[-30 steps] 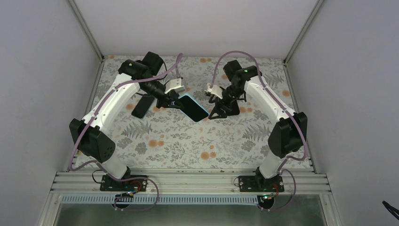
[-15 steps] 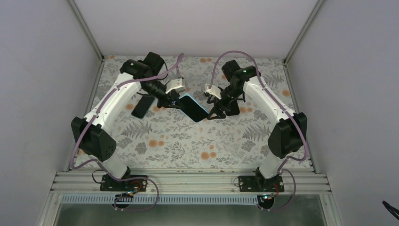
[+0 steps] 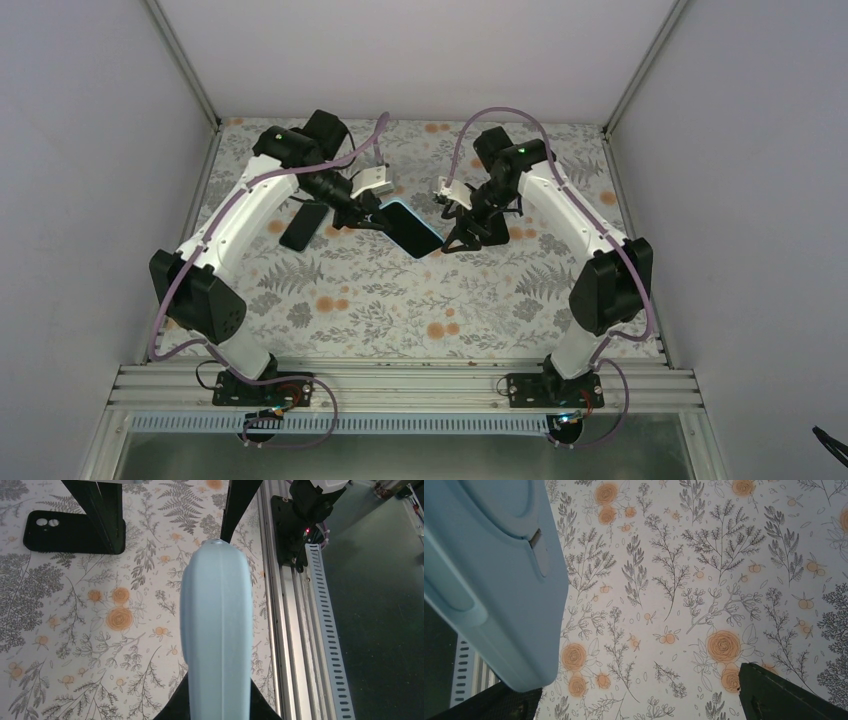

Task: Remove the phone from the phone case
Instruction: Remove the phone case from the phone.

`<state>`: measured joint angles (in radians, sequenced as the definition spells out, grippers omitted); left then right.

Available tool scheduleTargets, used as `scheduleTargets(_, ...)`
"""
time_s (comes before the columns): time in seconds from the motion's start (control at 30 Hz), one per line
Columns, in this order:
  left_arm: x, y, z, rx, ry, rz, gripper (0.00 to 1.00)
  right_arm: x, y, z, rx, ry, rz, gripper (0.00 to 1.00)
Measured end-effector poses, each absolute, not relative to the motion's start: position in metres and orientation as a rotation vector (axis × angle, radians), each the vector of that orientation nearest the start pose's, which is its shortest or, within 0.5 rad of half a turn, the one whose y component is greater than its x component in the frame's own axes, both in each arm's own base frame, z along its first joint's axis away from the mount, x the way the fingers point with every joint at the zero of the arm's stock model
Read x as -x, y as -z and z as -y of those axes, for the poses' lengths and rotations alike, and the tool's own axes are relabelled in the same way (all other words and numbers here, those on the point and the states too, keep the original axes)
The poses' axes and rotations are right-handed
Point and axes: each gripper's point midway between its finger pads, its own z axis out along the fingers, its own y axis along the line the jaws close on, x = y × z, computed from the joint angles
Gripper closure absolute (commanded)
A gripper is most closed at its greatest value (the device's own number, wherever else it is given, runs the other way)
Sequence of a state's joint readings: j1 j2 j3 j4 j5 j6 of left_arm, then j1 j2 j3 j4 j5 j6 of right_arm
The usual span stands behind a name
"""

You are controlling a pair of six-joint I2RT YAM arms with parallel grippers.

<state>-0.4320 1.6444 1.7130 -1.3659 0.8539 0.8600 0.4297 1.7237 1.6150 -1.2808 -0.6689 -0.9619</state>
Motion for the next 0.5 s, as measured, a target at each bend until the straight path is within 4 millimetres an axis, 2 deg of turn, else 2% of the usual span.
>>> scheduleTargets(0.5, -0.2458, -0.2757, 0.2544, -1.634, 1.028, -1.903, 0.98, -0.278, -0.1998, -0.2423, 1.781, -0.839, -2.01, 0.06)
